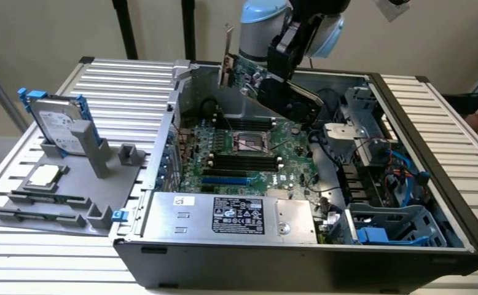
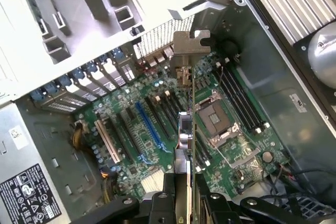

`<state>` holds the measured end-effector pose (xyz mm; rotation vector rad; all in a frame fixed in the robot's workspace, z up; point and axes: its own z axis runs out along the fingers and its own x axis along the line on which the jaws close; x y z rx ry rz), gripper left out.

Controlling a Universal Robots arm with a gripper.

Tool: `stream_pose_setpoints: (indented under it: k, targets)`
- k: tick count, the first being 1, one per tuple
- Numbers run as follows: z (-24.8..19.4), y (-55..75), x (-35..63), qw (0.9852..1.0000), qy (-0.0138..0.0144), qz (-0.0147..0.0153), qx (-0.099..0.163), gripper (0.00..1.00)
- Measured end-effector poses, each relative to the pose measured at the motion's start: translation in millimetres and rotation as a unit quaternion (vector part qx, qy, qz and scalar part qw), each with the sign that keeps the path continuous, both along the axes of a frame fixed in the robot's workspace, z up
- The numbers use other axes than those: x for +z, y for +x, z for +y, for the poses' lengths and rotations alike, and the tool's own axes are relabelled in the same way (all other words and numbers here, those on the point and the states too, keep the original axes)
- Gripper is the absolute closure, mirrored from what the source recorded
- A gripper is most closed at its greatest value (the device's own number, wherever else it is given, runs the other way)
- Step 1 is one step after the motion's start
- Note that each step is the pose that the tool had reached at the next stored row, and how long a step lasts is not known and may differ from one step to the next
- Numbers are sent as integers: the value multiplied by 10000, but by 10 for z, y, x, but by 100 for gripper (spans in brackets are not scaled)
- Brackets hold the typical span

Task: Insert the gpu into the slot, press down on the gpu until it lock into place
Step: 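Insert the gpu into the slot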

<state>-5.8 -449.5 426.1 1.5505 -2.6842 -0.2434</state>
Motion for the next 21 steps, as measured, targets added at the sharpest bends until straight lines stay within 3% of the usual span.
stream_pose_setpoints:
  k: [2,6,11,16,21]
  targets:
    - [0,0,-11,9998,5,-14,178,74]
    - [0,0,-24,9989,22,-76,470,74]
    - [0,0,-44,9964,44,-158,837,74]
    - [0,0,-65,9922,56,-229,1222,74]
    - [0,0,-84,9865,61,-314,1607,74]
